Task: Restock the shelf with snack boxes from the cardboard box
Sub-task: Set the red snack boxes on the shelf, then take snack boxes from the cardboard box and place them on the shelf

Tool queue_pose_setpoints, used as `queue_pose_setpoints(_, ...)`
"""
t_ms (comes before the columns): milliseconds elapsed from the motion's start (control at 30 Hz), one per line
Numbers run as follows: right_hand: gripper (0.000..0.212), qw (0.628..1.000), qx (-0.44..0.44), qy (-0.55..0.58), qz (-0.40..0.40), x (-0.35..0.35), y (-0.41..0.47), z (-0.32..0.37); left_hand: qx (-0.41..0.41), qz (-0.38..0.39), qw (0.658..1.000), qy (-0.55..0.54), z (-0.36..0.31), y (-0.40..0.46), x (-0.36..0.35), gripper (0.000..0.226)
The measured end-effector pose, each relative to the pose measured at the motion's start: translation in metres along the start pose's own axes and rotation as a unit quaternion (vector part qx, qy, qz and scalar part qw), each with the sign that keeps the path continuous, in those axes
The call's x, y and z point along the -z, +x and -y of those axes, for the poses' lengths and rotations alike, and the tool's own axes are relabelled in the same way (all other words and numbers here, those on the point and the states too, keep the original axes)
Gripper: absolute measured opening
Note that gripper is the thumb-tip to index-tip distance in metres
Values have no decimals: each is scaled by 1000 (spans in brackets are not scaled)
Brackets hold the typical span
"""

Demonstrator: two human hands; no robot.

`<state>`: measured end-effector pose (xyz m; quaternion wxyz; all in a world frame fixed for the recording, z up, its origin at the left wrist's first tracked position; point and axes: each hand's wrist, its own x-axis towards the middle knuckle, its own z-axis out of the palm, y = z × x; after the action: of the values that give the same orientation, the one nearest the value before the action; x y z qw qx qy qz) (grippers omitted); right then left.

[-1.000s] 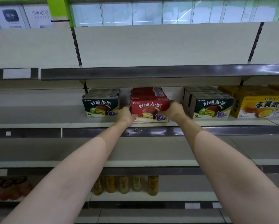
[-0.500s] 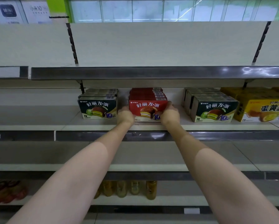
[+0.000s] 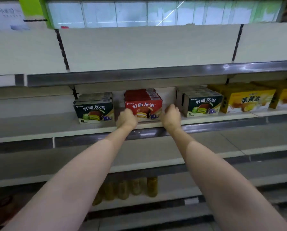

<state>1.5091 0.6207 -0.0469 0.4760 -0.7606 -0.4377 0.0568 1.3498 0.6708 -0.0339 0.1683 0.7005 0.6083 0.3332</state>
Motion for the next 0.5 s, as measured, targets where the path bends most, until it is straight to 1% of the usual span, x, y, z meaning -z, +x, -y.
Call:
queue_pose_setpoints(67,27,1000,15,-5,-14,16,-17,-2,-44,41,997,-46,-11,-17,-4,13)
queue_pose_setpoints(133,22,999,19,-14,-26,32,-38,-10,-75,81,988,-103,-23,-36,-12,15)
queue_pose_setpoints(200,15,999,8,-1,-37,49,-61,-24,-85,117,977,-154,-34,-61,-20,17)
queue_pose_setpoints(233,12,999,-5,3,-41,59,-75,-33,-94,130,974,-162,-38,-75,-24,16)
queue_pose_setpoints(300,10,998,-37,-20,-52,78,-105,-55,-144,167,962,-160,-42,-107,-39,18)
queue_pose_setpoints(367,10,996,-64,-47,-51,97,-138,-80,-187,232,942,-156,-43,-143,-60,22)
queue_pose_setpoints(500,7,984,-129,-117,-20,138,-209,-130,-200,351,906,-124,-39,-218,-117,17)
